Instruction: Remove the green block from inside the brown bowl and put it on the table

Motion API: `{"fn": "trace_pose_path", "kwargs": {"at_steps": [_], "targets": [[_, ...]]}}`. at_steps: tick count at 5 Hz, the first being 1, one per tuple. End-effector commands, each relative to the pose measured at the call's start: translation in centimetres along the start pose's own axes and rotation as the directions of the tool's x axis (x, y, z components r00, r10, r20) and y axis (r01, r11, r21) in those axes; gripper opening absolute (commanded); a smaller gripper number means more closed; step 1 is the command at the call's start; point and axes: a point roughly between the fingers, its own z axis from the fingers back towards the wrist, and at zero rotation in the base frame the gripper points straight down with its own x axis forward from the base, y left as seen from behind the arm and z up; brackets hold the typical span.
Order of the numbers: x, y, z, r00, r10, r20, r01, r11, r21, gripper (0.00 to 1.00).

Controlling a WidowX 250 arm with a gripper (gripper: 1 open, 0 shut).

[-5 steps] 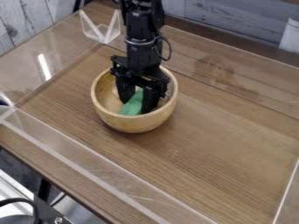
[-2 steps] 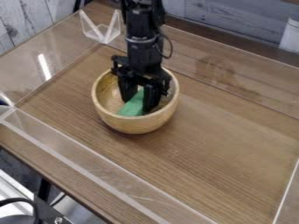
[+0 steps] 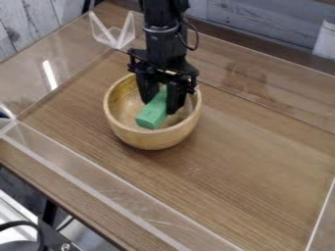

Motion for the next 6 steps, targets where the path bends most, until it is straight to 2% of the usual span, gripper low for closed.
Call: {"fn": "trace_pose_path", "kwargs": {"at_steps": [1,3,4,6], "targets": [[1.3,-0.5,3.4,0.994,-0.015,0.111,0.014,1.000,0.010,0.00],[1.4,-1.2,4.6,0.990,-0.028,0.137,0.029,1.000,-0.003,0.00],[1.5,-2.5,4.7,0.988,-0.060,0.142,0.062,0.998,-0.012,0.00],[2.0,-7.3,2.8,0.981,-0.151,0.120,0.155,0.988,-0.023,0.00]]}}
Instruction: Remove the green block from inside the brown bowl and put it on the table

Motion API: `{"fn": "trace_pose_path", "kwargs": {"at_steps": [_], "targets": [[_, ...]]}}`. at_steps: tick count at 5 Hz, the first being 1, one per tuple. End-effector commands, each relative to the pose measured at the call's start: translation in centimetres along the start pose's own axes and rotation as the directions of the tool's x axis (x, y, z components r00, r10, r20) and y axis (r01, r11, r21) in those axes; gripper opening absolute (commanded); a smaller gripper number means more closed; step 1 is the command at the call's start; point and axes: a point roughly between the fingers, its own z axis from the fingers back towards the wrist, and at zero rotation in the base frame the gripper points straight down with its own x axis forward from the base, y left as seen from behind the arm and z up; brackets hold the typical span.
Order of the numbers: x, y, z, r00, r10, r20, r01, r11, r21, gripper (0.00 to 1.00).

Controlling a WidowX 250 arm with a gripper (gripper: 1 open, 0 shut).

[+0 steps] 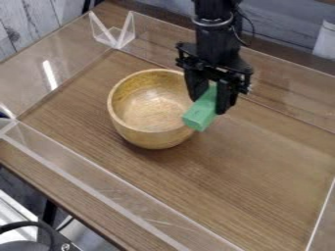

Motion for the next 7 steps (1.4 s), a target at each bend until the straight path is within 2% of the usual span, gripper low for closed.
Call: {"fn": "trace_pose_path", "kwargs": {"at_steps": [1,3,5,7], "targets": [[0.1,-0.9,-0.4,1.000,-0.029,0.013,0.029,1.000,-0.002,0.00],[-0.5,-0.9,-3.9,0.999,-0.040,-0.013,0.040,0.999,-0.009,0.00],[-0.5,-0.8,-1.1,0.998,-0.048,0.045,0.048,0.999,-0.004,0.00],[1.0,-1.1,-2.6,0.998,-0.048,0.042,0.049,0.999,-0.007,0.00]]}}
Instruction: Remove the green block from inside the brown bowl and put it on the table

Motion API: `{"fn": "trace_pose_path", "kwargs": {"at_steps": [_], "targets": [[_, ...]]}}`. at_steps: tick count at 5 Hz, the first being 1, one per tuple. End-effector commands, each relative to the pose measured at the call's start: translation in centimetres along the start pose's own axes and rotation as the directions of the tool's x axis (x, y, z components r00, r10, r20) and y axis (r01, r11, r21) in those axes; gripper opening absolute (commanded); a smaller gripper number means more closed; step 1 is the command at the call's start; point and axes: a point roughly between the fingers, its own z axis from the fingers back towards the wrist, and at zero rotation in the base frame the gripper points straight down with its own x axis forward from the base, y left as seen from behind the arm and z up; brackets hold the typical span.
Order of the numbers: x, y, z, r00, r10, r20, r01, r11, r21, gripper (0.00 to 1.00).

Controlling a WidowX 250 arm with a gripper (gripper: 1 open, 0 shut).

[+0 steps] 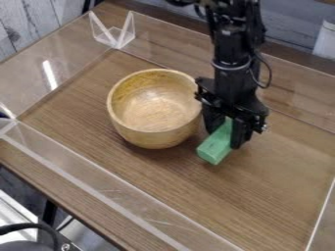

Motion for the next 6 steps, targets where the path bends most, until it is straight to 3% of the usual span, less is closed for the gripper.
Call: {"fn": "trace_pose_path", "kwargs": {"at_steps": [1,6], "targets": [[1.6,-0.2,1.0,0.998,-0.011,0.057,0.010,1.000,0.006,0.00],[2.4,-0.2,-0.6,0.999,0.004,0.034,-0.003,1.000,-0.011,0.00]]}}
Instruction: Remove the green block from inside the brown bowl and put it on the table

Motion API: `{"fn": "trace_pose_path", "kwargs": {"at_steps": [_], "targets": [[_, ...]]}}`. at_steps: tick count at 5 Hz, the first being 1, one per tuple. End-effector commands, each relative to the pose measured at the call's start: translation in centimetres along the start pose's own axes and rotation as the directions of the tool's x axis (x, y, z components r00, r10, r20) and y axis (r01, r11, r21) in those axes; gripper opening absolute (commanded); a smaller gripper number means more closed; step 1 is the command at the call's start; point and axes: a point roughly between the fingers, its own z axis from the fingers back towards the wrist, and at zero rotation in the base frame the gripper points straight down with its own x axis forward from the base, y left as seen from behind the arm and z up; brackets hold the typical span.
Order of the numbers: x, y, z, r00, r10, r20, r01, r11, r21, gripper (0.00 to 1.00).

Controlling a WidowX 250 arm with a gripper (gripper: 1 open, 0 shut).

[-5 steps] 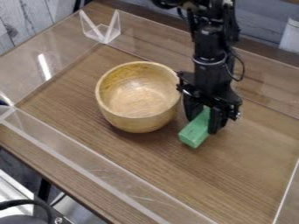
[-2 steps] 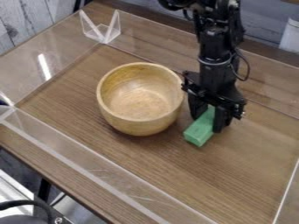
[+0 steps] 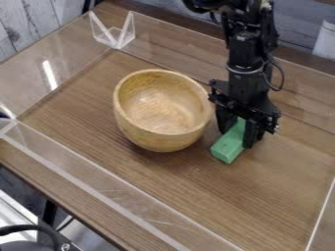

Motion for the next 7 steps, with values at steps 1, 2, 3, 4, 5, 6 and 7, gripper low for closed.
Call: {"fn": "trace_pose_path", "kwargs": {"at_steps": [1,2,3,4,5,6,7], "targets": [[0.53,0.07,0.26,1.000,0.003,0.017,-0.003,1.000,0.000,0.00],[0.58,0.22,0.17,1.000,0.011,0.016,-0.011,1.000,-0.002,0.00],[0.53,0.30,0.33,1.000,0.017,0.017,-0.017,1.000,-0.005,0.00],[0.49,0.37,0.47,1.000,0.023,0.018,-0.023,1.000,-0.007,0.00],[0.45,0.45,0.62,0.999,0.029,0.019,-0.029,1.000,-0.010,0.00],[0.41,0.52,0.74,0.999,0.035,0.020,-0.035,0.999,-0.012,0.00],[0.37,0.61,0.86,0.999,0.041,0.020,-0.040,0.999,-0.015,0.00]]}}
